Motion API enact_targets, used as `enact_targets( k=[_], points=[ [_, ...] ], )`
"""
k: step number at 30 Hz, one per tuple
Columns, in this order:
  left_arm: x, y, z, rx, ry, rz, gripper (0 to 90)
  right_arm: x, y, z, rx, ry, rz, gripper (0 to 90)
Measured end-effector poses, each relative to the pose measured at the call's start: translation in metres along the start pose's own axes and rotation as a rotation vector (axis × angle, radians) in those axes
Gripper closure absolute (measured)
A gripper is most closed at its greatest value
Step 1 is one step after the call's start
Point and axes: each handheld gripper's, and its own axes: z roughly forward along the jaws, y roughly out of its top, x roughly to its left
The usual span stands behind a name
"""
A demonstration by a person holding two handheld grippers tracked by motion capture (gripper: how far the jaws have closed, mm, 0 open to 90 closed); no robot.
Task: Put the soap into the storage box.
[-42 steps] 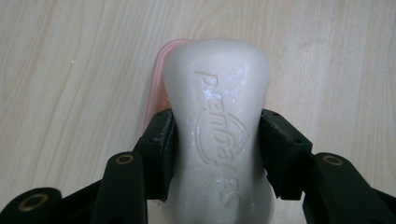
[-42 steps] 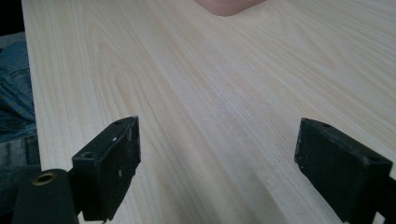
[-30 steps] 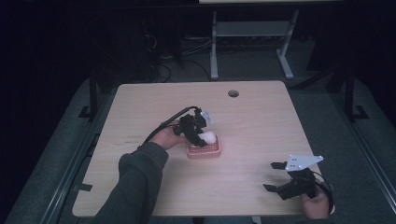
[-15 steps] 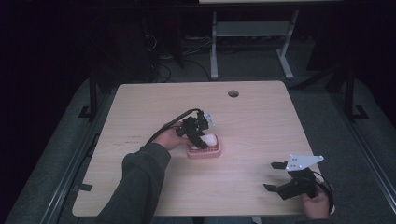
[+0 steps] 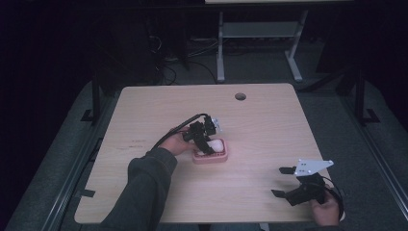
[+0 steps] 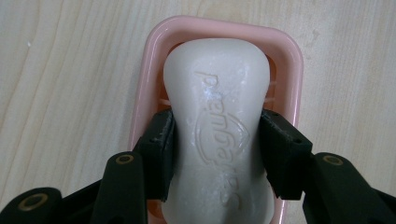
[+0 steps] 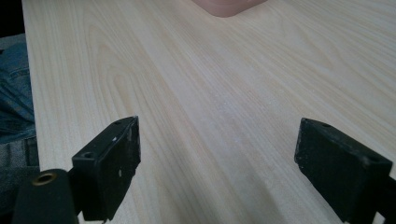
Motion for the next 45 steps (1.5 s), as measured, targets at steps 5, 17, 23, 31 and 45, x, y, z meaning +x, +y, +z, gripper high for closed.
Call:
enact_targets(
  k=[5,17,23,31,45],
  points=[
    [-0.001,0.001,0.003,0.008,0.0,0.008,49.5,0.0,0.0,0.0,0.0,0.0,-0.001,14.1],
    [0.0,0.0,0.004,0.013,0.002,0.005,49.4,0.0,0.001,0.0,-0.003,0.002,-0.001,14.0],
    [-0.003,0.001,0.004,0.02,0.02,0.011,48.8,0.0,0.002,0.0,-0.005,0.001,-0.007,14.0],
    [-0.006,0.0,-0.007,-0.009,0.03,0.022,44.1,0.0,0.003,0.001,0.0,0.005,-0.007,14.1],
    [-0.009,-0.015,-0.023,-0.057,0.061,-0.009,39.5,0.001,0.004,0.003,0.006,0.005,-0.006,14.1]
  ],
)
